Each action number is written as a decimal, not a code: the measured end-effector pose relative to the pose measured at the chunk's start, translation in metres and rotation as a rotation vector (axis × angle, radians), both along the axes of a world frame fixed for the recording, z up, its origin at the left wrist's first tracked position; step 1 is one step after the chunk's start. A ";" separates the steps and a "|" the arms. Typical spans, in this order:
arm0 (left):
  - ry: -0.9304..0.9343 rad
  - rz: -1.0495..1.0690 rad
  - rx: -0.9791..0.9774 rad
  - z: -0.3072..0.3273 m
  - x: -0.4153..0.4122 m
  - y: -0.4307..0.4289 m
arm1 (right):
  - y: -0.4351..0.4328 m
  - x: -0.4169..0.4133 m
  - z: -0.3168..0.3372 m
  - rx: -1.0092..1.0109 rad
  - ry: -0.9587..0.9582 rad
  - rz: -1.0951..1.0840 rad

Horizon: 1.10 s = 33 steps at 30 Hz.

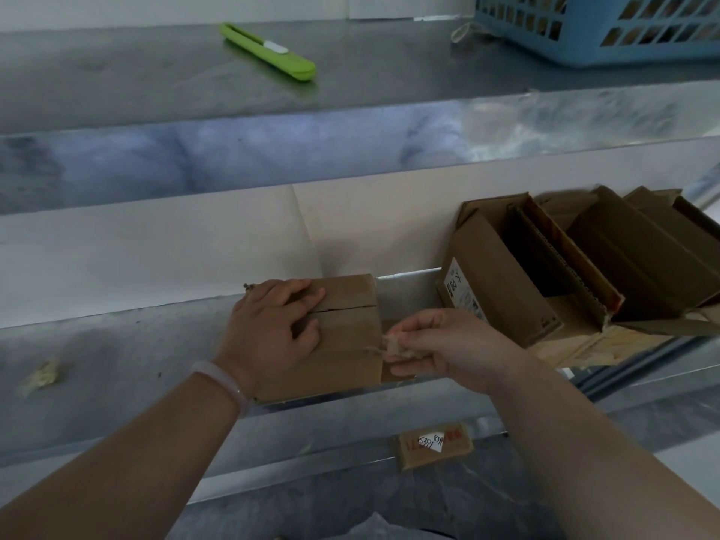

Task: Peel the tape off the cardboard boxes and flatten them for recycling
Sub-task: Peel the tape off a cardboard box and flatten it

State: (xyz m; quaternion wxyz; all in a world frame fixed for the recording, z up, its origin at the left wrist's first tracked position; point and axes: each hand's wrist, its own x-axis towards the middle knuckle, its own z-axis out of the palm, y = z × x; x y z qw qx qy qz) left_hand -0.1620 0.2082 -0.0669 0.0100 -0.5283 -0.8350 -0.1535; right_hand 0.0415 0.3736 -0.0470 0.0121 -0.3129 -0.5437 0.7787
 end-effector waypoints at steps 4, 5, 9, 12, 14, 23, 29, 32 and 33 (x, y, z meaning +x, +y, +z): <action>0.002 0.001 0.002 0.002 0.002 0.000 | -0.003 0.000 -0.005 -0.029 0.110 -0.073; 0.002 0.001 0.003 0.002 0.002 0.000 | -0.004 0.000 -0.004 0.018 0.136 -0.075; 0.003 0.001 -0.009 0.004 0.003 0.000 | -0.009 -0.001 -0.005 0.074 0.130 -0.012; 0.011 0.003 -0.015 0.006 0.004 0.000 | -0.009 0.001 -0.006 0.158 0.004 0.070; 0.015 0.002 -0.015 0.006 0.004 0.000 | -0.010 0.002 -0.007 0.201 -0.081 0.100; 0.035 0.002 -0.038 0.005 0.004 0.000 | -0.027 0.005 -0.034 0.353 -0.209 -0.073; 0.047 0.002 -0.035 0.005 0.004 0.000 | -0.018 0.010 -0.032 0.649 -0.240 -0.197; 0.048 -0.004 -0.041 0.004 0.004 -0.001 | -0.013 0.006 -0.026 0.632 -0.200 -0.254; 0.044 -0.007 -0.033 0.004 0.003 -0.001 | -0.012 0.005 -0.025 0.652 -0.188 -0.282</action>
